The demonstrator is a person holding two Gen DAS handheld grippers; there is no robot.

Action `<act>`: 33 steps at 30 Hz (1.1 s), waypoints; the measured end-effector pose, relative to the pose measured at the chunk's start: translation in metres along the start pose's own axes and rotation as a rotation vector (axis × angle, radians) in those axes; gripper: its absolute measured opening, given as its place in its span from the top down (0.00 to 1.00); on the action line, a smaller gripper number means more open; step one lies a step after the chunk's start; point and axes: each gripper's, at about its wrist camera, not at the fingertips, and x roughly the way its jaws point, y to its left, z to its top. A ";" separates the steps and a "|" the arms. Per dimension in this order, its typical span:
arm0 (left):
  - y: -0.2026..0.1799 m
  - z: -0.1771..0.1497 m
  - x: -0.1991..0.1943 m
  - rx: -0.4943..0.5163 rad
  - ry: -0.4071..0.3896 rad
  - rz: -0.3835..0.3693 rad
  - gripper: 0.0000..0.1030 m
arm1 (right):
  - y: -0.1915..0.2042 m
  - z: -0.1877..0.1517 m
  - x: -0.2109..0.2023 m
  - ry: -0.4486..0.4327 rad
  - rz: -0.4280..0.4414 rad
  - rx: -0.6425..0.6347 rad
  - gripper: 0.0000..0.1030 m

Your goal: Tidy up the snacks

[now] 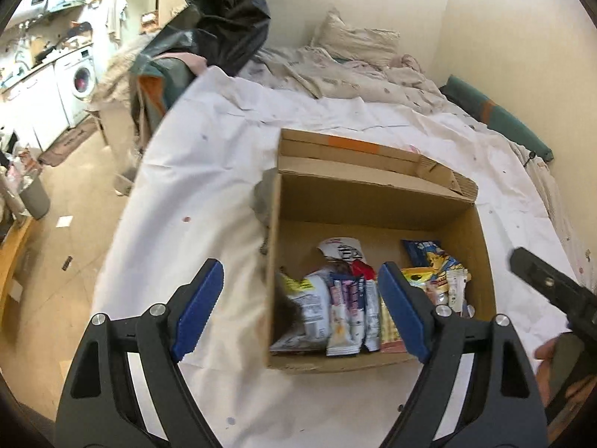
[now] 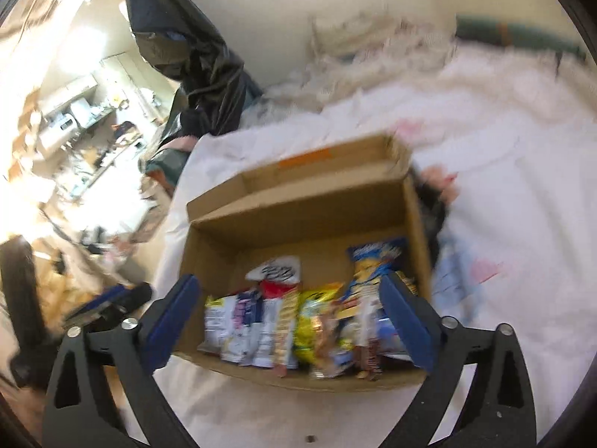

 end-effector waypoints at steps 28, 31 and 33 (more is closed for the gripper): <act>0.012 -0.093 -0.088 0.008 -0.099 0.048 0.00 | 0.033 -0.105 -0.076 -0.027 -0.248 -0.069 0.00; 0.010 -0.097 -0.081 0.019 -0.070 0.054 0.00 | 0.037 -0.107 -0.076 -0.035 -0.253 -0.091 0.00; 0.009 -0.099 -0.078 0.024 -0.059 0.053 0.00 | 0.040 -0.108 -0.077 -0.048 -0.257 -0.105 0.00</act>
